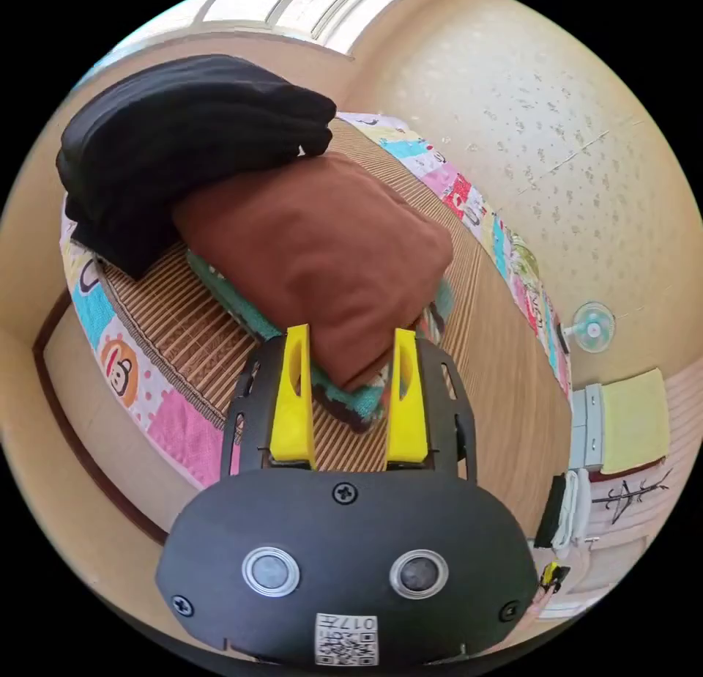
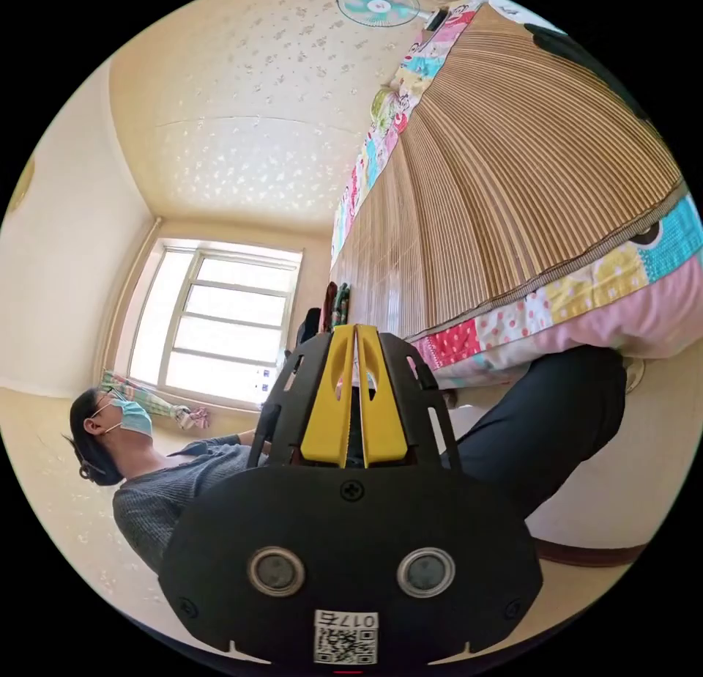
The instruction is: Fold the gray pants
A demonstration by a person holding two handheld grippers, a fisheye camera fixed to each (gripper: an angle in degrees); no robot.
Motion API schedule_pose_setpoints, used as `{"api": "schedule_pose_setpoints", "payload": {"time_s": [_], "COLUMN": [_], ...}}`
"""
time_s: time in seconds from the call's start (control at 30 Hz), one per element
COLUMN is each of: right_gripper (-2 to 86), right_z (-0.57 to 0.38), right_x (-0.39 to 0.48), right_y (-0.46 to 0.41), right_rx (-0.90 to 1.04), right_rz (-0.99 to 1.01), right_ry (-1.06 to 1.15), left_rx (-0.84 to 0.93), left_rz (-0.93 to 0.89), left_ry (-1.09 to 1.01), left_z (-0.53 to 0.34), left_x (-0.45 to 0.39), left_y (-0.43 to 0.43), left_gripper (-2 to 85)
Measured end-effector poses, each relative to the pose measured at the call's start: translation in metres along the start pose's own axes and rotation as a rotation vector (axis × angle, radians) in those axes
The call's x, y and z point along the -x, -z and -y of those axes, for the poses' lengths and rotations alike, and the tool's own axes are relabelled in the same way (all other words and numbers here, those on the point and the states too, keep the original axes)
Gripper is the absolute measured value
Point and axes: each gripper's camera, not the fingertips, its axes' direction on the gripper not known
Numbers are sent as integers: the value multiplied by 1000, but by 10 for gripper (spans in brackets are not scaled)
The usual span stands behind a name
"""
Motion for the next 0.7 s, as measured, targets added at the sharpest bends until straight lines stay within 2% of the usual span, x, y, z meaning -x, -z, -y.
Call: {"api": "schedule_pose_setpoints", "payload": {"time_s": [0.13,0.23,0.3,0.33,0.37,0.4,0.47,0.5,0.57,0.6,0.63,0.7], "right_gripper": [4,4,4,4,3,3,3,4,4,4,4,4], "right_z": [-16,-20,-20,-18,-17,-14,-10,-8,-8,-10,-13,-20], "right_x": [-14,-15,-16,-16,-16,-16,-16,-18,-24,-29,-34,-40], "right_y": [31,49,55,57,57,55,49,44,39,38,39,43], "right_rx": [-66,-89,-102,-107,-108,-104,-80,-61,-44,-46,-54,-62], "right_rz": [4,-53,-51,-39,-33,-29,-32,-33,-16,10,34,46], "right_ry": [-37,-46,-43,-36,-32,-23,-11,-8,-10,-12,-13,-19], "left_rx": [-54,-135,-148,-147,-150,-172,-97,-30,-6,-8,-14,-114], "left_rz": [-146,-400,-621,-662,-738,-979,-1270,-1157,-940,-892,-872,-663], "left_ry": [114,126,48,14,-88,-323,-621,-725,-824,-857,-856,-736], "left_z": [-4,-5,-5,-7,-15,-30,-65,-97,-148,-175,-184,-200], "left_x": [9,7,-18,-28,-54,-92,-156,-195,-232,-236,-233,-192], "left_y": [33,66,86,92,105,123,147,158,164,162,160,151], "left_gripper": [79,52,46,41,32,12,-2,-6,-7,-7,-6,1]}}
